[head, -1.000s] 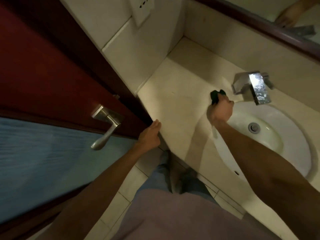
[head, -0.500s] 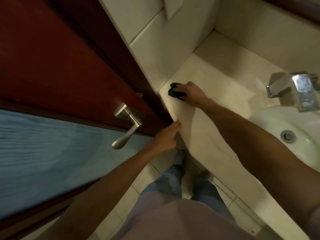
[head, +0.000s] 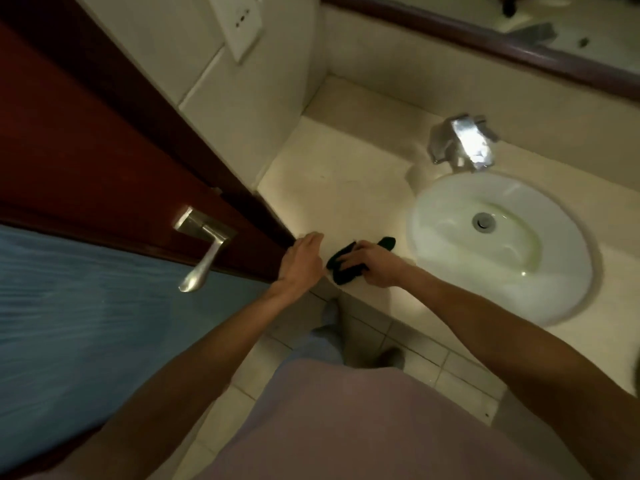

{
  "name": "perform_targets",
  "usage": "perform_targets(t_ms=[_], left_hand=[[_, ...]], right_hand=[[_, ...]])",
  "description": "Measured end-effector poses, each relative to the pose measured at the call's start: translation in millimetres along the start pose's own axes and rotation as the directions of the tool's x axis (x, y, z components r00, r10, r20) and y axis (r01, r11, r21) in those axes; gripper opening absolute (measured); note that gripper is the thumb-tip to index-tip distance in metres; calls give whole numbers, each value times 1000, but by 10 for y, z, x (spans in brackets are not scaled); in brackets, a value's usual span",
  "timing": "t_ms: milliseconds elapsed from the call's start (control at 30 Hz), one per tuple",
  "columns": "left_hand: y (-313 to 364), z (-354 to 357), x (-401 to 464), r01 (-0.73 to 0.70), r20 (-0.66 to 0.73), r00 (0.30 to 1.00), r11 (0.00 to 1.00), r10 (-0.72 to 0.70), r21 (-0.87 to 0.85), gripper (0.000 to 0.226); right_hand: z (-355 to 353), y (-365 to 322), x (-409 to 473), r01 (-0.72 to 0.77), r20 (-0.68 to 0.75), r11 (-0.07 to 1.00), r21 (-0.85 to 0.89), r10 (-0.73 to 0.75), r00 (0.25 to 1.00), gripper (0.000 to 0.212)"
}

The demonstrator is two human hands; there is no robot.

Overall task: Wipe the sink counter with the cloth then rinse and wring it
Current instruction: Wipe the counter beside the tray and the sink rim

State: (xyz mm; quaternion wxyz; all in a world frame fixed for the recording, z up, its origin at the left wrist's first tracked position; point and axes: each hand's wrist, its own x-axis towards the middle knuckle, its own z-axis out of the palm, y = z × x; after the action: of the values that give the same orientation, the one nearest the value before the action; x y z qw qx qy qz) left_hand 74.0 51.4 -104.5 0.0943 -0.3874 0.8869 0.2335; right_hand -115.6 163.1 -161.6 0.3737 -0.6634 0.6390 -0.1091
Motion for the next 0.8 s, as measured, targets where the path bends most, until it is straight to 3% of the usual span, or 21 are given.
perform_targets(t_ms=[133,200,233,300,367,400,467,533,633,800], left_hand=[[149,253,-57,-89,75,994,994,84,61,62],[312,374,-141,-162,125,980,985,154,62,62],[371,413,-168,-198,137,973,978,188,65,63],[460,489,-182,-307,191,939,948,287,87,70],[510,522,-95,-466,276,866,872,416,149,80],[549,527,-29,-535,303,827,828,473,167,84],[674,554,85,-645,329,747,749,578,150,81],[795,626,137,-705,329,694,697,641,129,70],[794,779,234,-725,322,682,665,656,182,62],[514,800,306,-738,307,673,637,673,223,60]], right_hand=[[26,54,-493,-15,26,997,-75,17,1000,53],[130,98,-821,-82,-205,996,-32,73,976,42],[192,79,-943,-138,-374,985,99,166,912,35],[355,-34,-1170,-236,-597,894,381,433,675,29],[488,-140,-1390,-307,-643,798,518,601,475,37],[555,-122,-1504,-335,-629,759,558,651,425,44],[701,-23,-1760,-399,-594,704,588,710,378,50],[862,56,-2022,-484,-587,665,568,740,328,42],[1031,-28,-2331,-596,-627,629,499,737,252,45],[1271,-161,-2627,-708,-697,626,328,666,266,37]])
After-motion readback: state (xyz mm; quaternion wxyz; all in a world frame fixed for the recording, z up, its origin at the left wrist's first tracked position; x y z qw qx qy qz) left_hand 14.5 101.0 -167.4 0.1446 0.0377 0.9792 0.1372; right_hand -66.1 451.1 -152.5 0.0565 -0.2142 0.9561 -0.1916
